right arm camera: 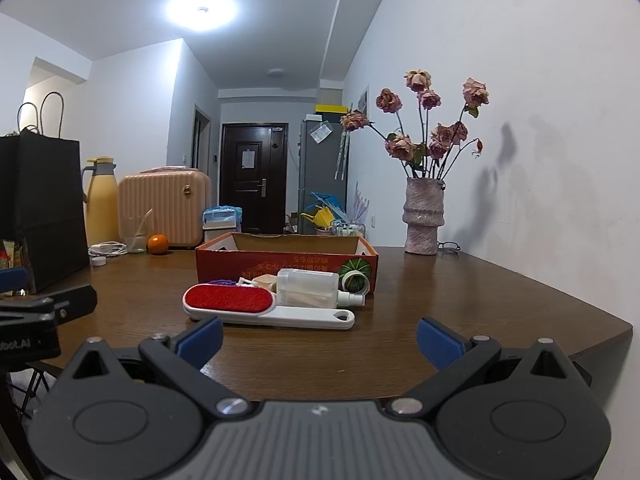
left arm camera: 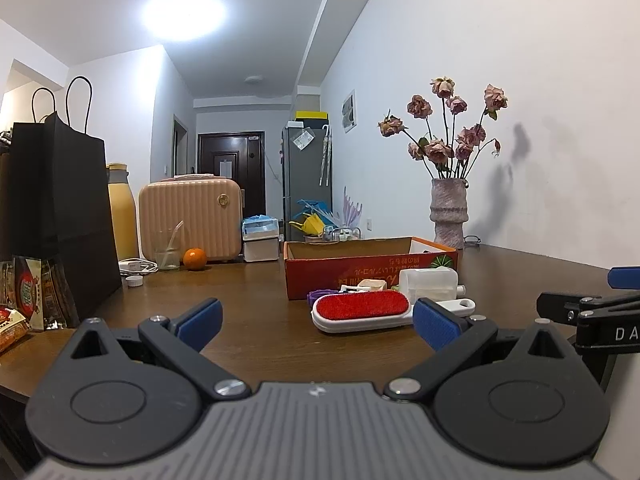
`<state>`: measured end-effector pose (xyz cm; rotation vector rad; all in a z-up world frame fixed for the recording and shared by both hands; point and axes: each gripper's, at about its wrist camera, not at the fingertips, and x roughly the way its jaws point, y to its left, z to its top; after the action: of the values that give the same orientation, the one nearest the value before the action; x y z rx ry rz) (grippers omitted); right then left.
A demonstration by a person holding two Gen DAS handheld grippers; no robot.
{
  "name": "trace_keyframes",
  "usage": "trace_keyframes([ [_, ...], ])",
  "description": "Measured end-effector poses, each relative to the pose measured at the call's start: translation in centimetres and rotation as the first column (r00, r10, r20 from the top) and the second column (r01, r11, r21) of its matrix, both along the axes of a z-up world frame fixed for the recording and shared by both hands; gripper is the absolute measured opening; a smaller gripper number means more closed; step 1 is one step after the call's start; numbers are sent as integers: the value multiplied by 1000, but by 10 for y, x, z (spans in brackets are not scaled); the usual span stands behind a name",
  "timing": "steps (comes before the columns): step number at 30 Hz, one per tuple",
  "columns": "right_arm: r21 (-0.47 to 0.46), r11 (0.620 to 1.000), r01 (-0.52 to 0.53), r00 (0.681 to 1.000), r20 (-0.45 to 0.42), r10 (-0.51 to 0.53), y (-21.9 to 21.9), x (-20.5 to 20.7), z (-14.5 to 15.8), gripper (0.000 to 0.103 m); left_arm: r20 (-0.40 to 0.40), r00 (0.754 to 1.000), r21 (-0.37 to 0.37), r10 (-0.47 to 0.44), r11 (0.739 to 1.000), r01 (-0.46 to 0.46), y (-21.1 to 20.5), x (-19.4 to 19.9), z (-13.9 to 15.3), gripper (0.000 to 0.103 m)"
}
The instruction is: Organize rigid objects
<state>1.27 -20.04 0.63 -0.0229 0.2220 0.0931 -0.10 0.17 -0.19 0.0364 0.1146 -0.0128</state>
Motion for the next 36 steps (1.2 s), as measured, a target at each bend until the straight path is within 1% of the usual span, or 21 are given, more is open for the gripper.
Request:
trace_keyframes([
  [36, 16, 1000, 5, 1000, -4, -5, -1, 1, 0, 103, 2, 1000, 9, 1, 1000, -1, -1, -1, -1, 103],
])
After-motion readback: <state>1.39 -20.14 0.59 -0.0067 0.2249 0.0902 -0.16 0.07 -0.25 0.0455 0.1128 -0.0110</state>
